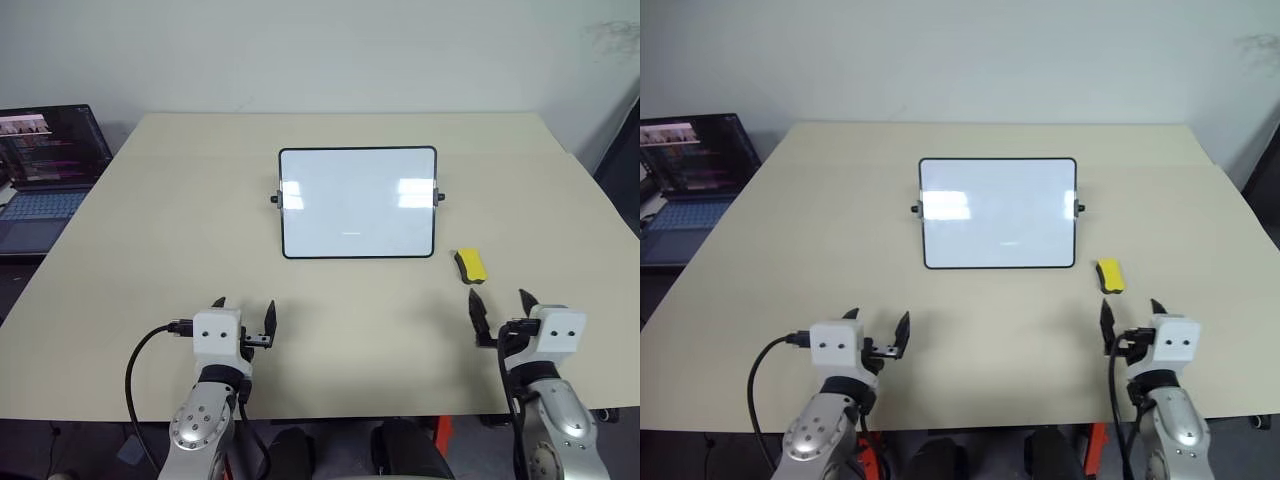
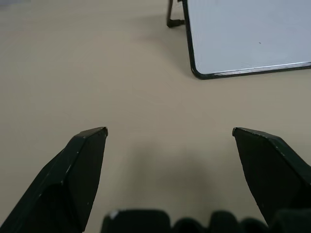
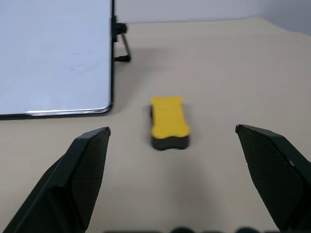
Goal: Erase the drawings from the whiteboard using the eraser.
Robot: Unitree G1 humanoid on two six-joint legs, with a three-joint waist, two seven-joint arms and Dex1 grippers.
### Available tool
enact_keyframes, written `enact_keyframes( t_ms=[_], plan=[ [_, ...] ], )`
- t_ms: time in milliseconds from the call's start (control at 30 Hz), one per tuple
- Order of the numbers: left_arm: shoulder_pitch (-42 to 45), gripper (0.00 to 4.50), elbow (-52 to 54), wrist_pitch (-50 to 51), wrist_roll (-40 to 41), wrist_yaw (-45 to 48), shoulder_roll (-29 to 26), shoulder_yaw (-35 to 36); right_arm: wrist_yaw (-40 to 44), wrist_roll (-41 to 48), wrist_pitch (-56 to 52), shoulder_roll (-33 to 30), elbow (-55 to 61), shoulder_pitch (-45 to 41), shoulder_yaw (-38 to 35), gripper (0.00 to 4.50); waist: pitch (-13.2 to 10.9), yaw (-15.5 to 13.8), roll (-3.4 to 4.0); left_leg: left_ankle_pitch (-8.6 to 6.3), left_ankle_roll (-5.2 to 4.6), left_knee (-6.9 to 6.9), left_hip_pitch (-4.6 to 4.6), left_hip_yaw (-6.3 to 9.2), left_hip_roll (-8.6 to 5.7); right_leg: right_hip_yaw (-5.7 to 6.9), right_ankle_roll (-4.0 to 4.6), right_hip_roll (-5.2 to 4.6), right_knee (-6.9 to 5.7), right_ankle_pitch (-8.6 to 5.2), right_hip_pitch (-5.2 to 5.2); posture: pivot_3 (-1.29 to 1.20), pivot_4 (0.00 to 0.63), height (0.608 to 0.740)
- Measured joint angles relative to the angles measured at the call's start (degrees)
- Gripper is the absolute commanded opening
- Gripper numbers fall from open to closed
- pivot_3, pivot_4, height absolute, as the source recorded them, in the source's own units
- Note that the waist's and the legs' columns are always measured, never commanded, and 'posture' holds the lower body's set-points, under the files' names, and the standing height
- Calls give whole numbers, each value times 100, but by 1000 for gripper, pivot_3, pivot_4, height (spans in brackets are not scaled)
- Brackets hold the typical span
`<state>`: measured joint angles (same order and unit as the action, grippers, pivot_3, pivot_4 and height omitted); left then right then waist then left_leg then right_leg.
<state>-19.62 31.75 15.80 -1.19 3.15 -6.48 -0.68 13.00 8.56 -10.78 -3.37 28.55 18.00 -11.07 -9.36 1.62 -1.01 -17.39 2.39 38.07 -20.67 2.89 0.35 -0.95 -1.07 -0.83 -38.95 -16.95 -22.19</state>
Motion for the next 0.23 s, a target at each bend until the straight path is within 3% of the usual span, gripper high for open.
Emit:
enact_keyframes(
  t_ms=[233],
  plan=[
    [-136,4500,9,-23,-4,44,-42,-3,62,9,165,-110,88,562,100,4487,1,-10,0,-2,1,-9,-5,4,0,3,9,-1,5,1,-6,0,150,740]
  ],
)
